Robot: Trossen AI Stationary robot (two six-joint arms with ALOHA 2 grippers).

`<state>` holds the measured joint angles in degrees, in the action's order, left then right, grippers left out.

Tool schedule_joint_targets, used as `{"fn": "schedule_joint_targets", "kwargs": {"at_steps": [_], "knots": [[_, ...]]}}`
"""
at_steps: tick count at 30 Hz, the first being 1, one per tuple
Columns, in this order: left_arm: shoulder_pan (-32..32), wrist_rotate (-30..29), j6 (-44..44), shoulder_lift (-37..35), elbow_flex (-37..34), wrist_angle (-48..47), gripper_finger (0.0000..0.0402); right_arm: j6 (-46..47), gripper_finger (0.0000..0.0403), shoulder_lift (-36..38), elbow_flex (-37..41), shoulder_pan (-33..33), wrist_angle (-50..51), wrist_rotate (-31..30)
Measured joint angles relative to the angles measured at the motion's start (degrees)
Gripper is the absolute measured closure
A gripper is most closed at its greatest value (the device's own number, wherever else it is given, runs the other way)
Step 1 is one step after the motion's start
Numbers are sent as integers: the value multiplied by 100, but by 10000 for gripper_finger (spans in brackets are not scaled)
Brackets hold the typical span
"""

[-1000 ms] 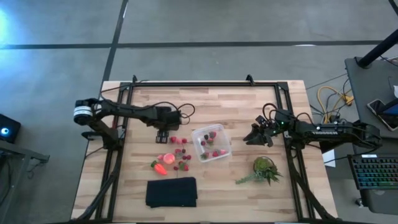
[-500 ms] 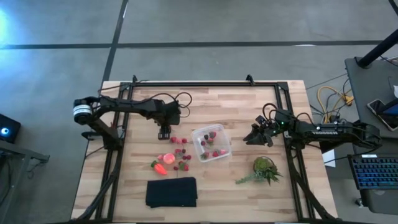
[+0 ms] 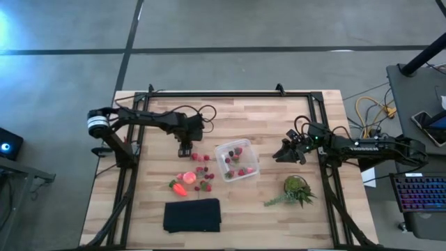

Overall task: Pick and placing Produce into tupperware
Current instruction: Put the red cherry into the container

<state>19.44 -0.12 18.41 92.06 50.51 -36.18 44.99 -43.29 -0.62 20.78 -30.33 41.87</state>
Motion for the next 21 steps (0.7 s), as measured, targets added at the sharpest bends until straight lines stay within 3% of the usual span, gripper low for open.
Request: {"fn": "schedule_joint_targets", "kwargs": {"at_steps": [11,21], "knots": [[0,-41,-7,6,16,13,341,0,184,0,0,0,4,0],[-24,-76,-754,-228,300,-86,349,42,184,0,0,2,4,2]]}}
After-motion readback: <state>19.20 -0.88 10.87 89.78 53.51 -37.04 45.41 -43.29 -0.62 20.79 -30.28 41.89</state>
